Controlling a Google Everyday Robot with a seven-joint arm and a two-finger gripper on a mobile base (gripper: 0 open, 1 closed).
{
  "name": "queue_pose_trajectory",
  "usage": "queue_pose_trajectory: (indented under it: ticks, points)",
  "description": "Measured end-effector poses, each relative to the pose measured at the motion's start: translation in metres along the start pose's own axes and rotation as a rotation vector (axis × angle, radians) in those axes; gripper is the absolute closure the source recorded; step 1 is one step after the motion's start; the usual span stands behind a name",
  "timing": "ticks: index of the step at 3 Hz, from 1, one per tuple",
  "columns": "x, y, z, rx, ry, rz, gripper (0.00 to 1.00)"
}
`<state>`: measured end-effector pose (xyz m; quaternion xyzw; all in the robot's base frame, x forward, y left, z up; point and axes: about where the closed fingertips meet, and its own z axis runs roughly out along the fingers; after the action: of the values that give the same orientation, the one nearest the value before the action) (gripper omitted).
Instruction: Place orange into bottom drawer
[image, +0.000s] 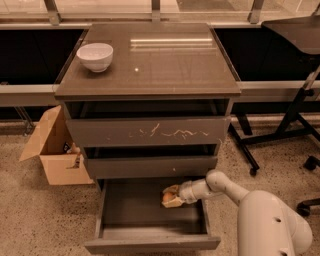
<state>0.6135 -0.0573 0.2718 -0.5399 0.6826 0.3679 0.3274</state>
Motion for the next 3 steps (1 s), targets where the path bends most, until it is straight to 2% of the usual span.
queue_pose_trajectory:
  ticks: [1, 2, 3]
  points:
    - [0.014, -0.002, 0.017, 0.02, 0.03, 0.01, 1.0]
    - [0.025, 0.004, 0.022, 0.062, 0.06, 0.023, 1.0]
    - [0.038, 0.009, 0.026, 0.086, 0.072, 0.054, 0.83]
